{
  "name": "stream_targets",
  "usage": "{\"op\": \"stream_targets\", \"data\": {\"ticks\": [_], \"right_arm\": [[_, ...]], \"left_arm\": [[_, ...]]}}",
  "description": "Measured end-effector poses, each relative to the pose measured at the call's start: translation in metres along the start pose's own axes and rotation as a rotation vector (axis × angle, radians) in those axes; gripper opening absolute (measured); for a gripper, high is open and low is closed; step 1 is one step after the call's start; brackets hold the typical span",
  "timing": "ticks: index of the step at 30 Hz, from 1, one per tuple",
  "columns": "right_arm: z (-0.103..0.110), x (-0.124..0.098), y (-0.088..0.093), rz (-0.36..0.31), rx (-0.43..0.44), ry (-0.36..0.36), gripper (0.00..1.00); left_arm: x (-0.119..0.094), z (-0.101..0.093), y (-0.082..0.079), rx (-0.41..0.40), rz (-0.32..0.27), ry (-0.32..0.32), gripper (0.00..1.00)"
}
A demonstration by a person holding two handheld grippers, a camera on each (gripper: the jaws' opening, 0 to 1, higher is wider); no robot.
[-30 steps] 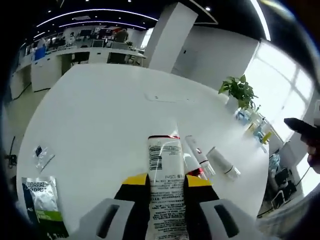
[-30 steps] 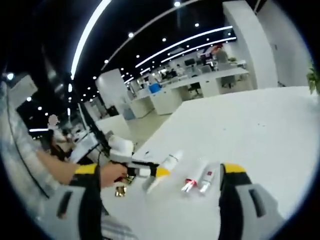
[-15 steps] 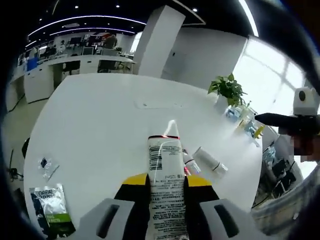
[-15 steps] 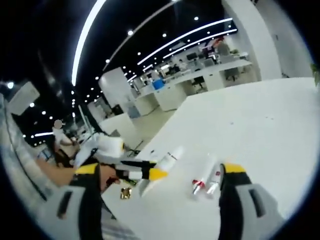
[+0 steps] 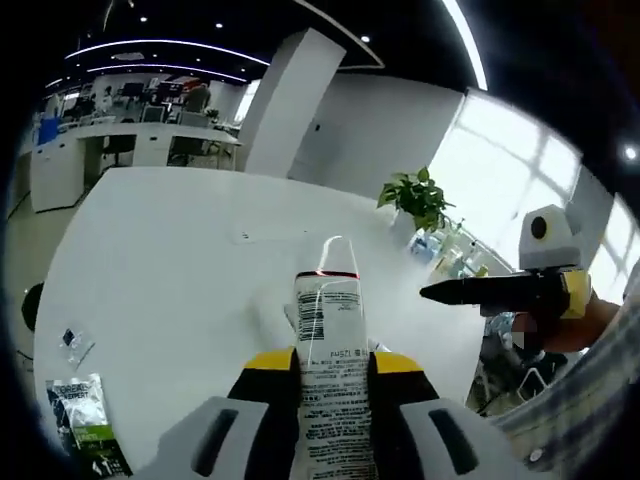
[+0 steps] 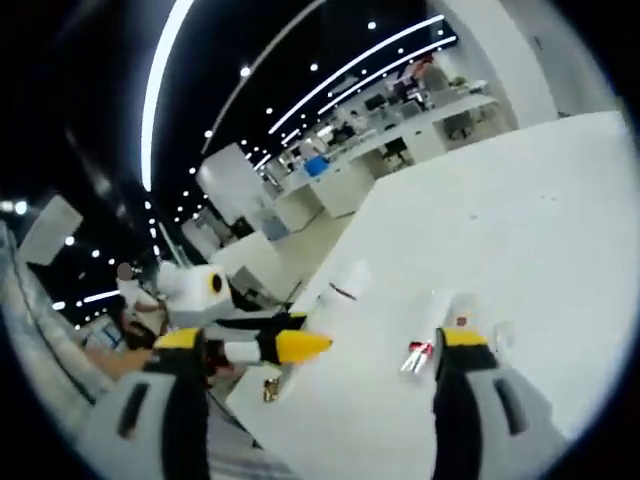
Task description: Arrange the skincare products in the storage area until every visible bottle or jar stands upright without overlapping.
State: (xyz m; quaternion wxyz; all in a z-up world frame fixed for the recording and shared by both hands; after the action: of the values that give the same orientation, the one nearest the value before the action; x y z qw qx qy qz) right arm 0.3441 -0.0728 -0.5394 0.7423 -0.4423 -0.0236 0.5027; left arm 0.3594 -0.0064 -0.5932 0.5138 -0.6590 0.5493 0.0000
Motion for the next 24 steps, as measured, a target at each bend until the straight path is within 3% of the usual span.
{"op": "stream_targets", "data": {"ticks": [6, 17, 20, 24], "right_arm": [[-0.002, -0.001, -0.010, -0.085, 0.147, -0.075, 0.78], [-0.006, 0.006, -0.003, -0.059, 0.271, -0.101, 0.51], [-0.008, 0.003, -0.004, -0.080, 0.325, -0.112, 0.37], [-0.007, 0.000, -0.002, -0.089, 0.397, -0.154, 0.28]], "left_arm": [[-0.003, -0.028, -0.003, 0.052, -0.009, 0.028, 0.24], [-0.003, -0.074, 0.003, 0.196, 0.002, 0.056, 0.24], [-0.003, -0.082, 0.005, 0.212, 0.006, 0.063, 0.24], [-0.002, -0.086, 0.010, 0.251, 0.021, 0.048, 0.25]]}}
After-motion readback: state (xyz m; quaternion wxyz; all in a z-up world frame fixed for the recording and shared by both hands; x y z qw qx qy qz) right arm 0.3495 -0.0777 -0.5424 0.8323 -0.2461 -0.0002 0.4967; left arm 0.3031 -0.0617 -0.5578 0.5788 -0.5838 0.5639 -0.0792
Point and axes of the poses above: the point that each gripper's makers call its tool centre point, and the gripper's own axes: x roughly forward along the fingers, z roughly to its left, y roughly out of its underside, the point moved 1 cm from there along -x, roughly backward along the fingers, and after that the axes turned 10 degrees about z, right-handed, at the moved point
